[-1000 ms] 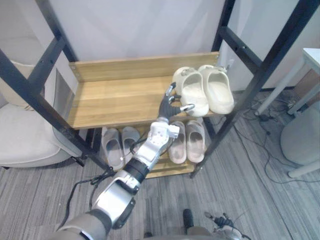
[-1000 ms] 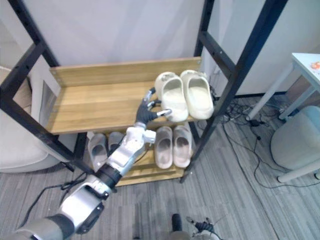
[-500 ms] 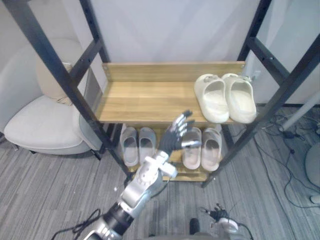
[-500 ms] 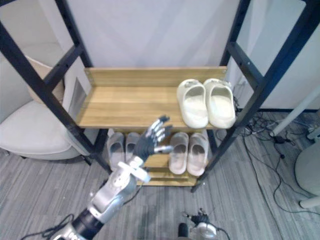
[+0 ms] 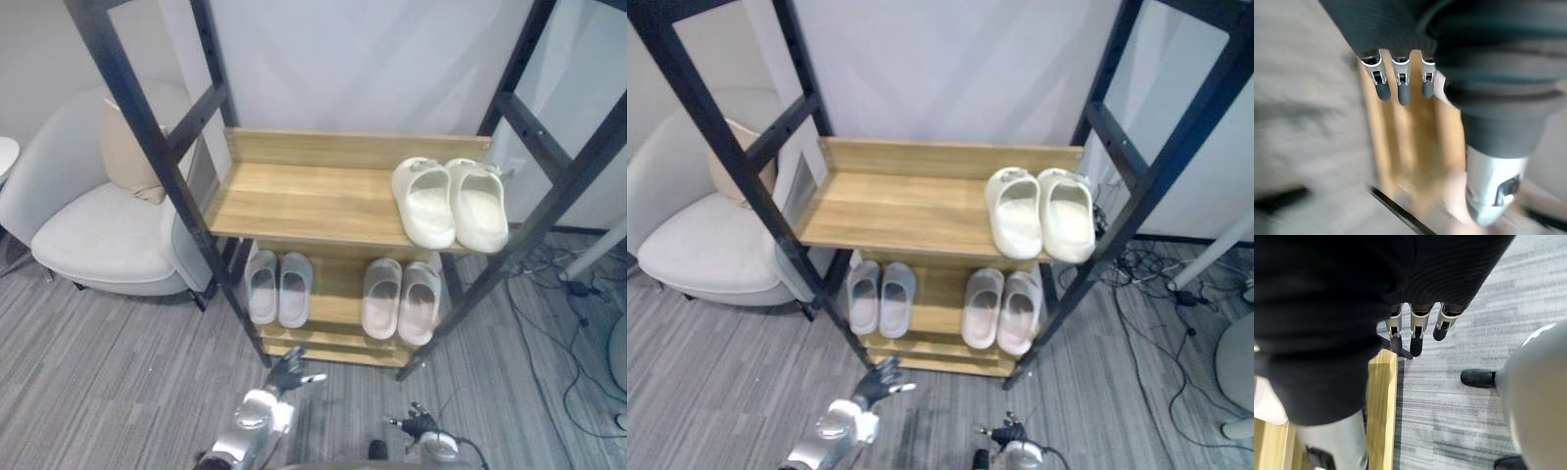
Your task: Organize the slippers on the shoe rack
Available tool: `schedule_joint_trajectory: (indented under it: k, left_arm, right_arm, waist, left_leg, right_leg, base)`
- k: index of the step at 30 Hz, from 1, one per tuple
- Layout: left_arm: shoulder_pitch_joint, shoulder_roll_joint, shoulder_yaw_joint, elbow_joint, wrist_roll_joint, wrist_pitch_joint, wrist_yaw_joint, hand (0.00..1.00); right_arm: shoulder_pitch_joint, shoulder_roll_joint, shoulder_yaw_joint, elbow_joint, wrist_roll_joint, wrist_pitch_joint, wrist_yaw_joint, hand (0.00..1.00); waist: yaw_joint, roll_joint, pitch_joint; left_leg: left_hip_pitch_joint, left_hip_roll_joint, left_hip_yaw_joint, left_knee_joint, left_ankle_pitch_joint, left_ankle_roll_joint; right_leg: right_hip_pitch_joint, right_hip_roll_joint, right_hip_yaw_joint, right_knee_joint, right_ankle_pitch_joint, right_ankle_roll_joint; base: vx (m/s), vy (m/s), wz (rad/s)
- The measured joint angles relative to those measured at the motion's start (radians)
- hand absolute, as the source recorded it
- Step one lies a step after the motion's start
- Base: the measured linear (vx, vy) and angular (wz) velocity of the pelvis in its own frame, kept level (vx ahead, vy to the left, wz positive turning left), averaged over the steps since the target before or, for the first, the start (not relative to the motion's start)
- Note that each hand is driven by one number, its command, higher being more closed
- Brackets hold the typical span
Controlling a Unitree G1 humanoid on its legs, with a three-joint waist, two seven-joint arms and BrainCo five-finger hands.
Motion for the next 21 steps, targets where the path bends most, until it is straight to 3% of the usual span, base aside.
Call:
schedule_joint_trajectory:
  k: [4,12,17,18,20,21]
  left_arm:
    - [0.003,-0.005,0.142,0.150,0.065,0.029,0.051,0.00]
    - [0.016,-0.027,0.243,0.164,0.192,0.057,0.100,0.00]
    - [0.018,-0.044,0.276,0.181,0.196,0.063,0.102,0.00]
    - [0.019,-0.047,0.290,0.182,0.196,0.062,0.103,0.00]
    - [-0.004,-0.052,0.292,0.178,0.196,0.060,0.110,0.00]
    - [-0.018,-0.058,0.288,0.171,0.196,0.050,0.117,0.00]
  right_arm:
    - [0.006,0.000,-0.003,0.013,-0.002,0.000,-0.008,0.00]
    - [0.003,0.002,-0.039,0.022,-0.004,-0.001,-0.012,0.00]
    - [-0.006,0.001,-0.041,0.039,-0.013,-0.002,-0.012,0.00]
    - [-0.007,0.002,-0.040,0.038,-0.022,-0.004,-0.013,0.00]
    - [-0.019,-0.002,-0.040,0.040,-0.033,-0.004,-0.014,0.00]
    - [-0.038,-0.009,-0.040,0.040,-0.038,-0.004,-0.015,0.00]
  waist:
    - [0.001,-0.014,0.009]
    - [0.009,-0.008,0.015]
    - [0.010,0.000,0.020]
    - [0.008,0.011,0.027]
    - [0.009,0.003,0.040]
    - [0.013,0.019,0.064]
  left_leg:
    - [0.002,0.001,-0.011,-0.001,0.006,-0.003]
    - [0.015,0.002,-0.011,-0.002,0.005,-0.004]
    - [0.010,0.002,-0.019,0.000,0.007,-0.006]
    - [-0.015,0.000,-0.042,0.007,0.012,-0.007]
    - [-0.063,-0.008,-0.100,0.048,0.014,-0.007]
    - [-0.110,-0.012,-0.152,0.093,0.014,-0.009]
  right_leg:
    - [0.008,0.000,-0.011,0.000,-0.001,0.000]
    - [0.020,0.001,-0.010,0.000,-0.002,0.000]
    - [0.020,0.000,-0.018,0.006,-0.004,-0.002]
    - [0.019,-0.004,-0.050,0.008,-0.010,-0.005]
    - [0.015,-0.011,-0.097,0.021,-0.025,-0.003]
    - [-0.009,-0.019,-0.149,0.077,-0.059,-0.011]
  base:
    - [-0.03,-0.023,0.09]
    - [-0.01,-0.004,0.00]
    - [-0.01,-0.007,0.06]
    - [-0.03,-0.020,0.33]
    - [-0.04,-0.035,1.05]
    - [-0.06,-0.046,1.34]
